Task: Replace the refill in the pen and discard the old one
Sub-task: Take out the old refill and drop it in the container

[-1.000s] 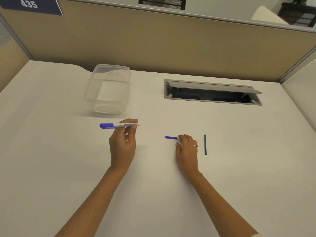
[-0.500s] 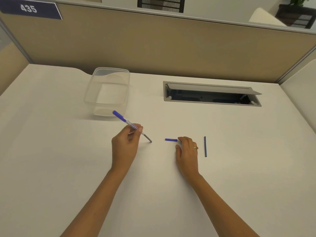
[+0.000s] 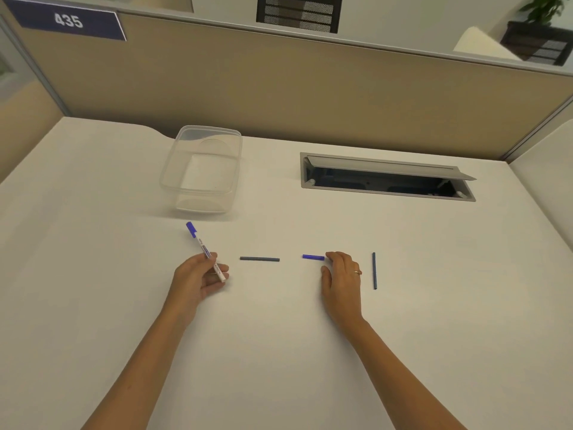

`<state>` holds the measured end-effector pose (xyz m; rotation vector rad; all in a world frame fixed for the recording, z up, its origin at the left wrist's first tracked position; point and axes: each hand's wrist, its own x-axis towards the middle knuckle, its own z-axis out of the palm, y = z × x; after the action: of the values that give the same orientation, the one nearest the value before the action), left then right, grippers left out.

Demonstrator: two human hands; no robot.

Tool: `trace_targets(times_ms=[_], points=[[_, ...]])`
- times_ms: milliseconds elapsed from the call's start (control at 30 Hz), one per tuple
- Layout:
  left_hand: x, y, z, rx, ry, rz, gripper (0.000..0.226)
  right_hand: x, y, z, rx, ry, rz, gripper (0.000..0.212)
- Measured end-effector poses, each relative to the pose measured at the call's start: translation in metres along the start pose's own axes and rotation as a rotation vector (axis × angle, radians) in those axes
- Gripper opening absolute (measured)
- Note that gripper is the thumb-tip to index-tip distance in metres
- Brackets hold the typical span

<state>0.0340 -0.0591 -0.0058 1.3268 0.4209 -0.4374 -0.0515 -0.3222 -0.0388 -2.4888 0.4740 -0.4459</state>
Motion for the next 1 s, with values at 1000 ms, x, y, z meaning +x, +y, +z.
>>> trace_targets(times_ms=[1000], points=[[0.023, 0.01, -0.047, -0.402, -0.033, -0.008, 0.008, 0.065, -0.157, 0.03, 0.213, -0.103, -0.07, 0.013]])
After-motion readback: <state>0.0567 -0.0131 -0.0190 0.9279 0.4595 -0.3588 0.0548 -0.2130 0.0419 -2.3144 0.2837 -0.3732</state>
